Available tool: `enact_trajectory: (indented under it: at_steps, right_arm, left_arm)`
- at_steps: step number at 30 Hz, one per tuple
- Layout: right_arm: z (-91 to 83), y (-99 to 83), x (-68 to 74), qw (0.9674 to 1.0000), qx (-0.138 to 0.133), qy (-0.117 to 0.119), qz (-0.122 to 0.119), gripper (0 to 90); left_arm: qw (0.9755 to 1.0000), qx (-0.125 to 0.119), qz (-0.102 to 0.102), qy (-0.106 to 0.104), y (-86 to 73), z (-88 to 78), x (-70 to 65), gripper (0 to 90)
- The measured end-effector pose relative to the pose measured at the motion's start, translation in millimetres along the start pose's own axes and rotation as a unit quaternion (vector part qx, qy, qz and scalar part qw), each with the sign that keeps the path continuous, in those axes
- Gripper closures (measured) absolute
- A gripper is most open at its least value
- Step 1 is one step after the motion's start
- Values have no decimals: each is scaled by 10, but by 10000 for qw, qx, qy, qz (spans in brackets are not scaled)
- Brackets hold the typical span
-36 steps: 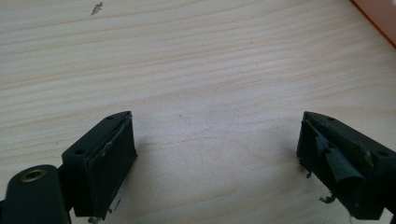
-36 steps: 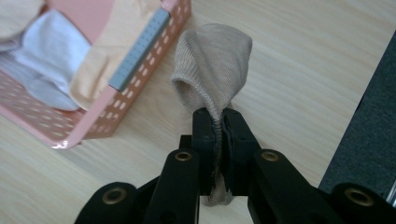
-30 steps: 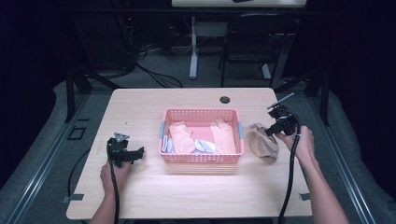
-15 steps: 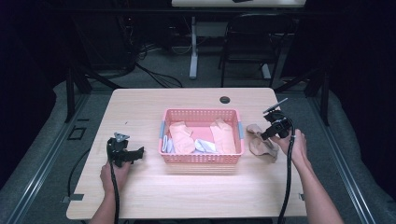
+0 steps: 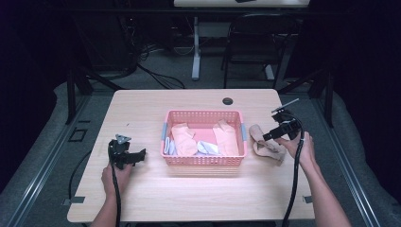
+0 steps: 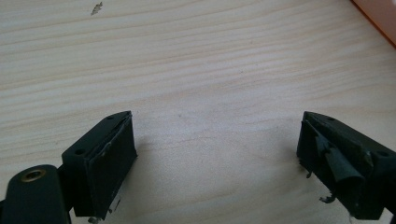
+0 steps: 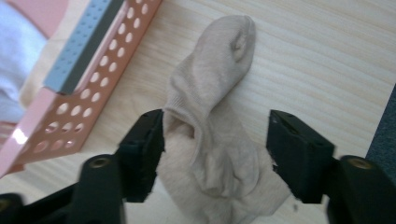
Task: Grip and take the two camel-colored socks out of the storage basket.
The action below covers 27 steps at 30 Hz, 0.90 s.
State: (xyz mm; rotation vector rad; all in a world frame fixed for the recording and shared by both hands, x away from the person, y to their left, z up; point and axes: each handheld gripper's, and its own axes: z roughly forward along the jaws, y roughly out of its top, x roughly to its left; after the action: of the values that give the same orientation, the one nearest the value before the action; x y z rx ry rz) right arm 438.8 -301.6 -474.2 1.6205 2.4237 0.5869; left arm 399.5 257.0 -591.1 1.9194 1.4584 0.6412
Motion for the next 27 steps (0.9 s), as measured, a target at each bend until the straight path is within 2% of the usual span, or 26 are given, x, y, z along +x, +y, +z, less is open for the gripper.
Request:
enact_trajectory:
  at_steps: [5, 6, 8, 9, 11, 17, 20, 23, 27]
  right_arm:
    - [-127, -67, 52, 9998, -142, 88, -80, 146]
    - [-160, -91, 68, 9998, -134, 84, -138, 135]
    - [-193, -136, 105, 9996, -187, 130, -157, 50]
    - [-210, -159, 116, 9997, -124, 108, -197, 19]
    - [-243, -211, 143, 9994, -149, 175, -259, 10]
    - [-304, -390, 205, 9989, -170, 140, -417, 3]
    - [-280, -491, 226, 9988, -176, 220, -399, 3]
    - [-218, -601, 253, 9987, -104, 179, -471, 3]
    - [-91, -734, 275, 9984, 108, 180, -518, 6]
  left_arm:
    - [10000, 12, 17, -1, 0, -2, 2, 111]
    - [10000, 12, 16, 0, 1, -2, 2, 111]
    - [10000, 14, 19, 0, 0, -2, 2, 111]
    - [10000, 13, 18, 0, 1, -2, 2, 111]
    - [10000, 13, 18, 1, 0, -2, 2, 111]
    - [10000, 0, 0, 1, 0, 0, 0, 111]
    - [10000, 1, 4, 2, 0, 0, 0, 111]
    - [10000, 1, 2, 1, 0, 0, 0, 111]
    - [10000, 3, 1, 0, 0, 0, 1, 111]
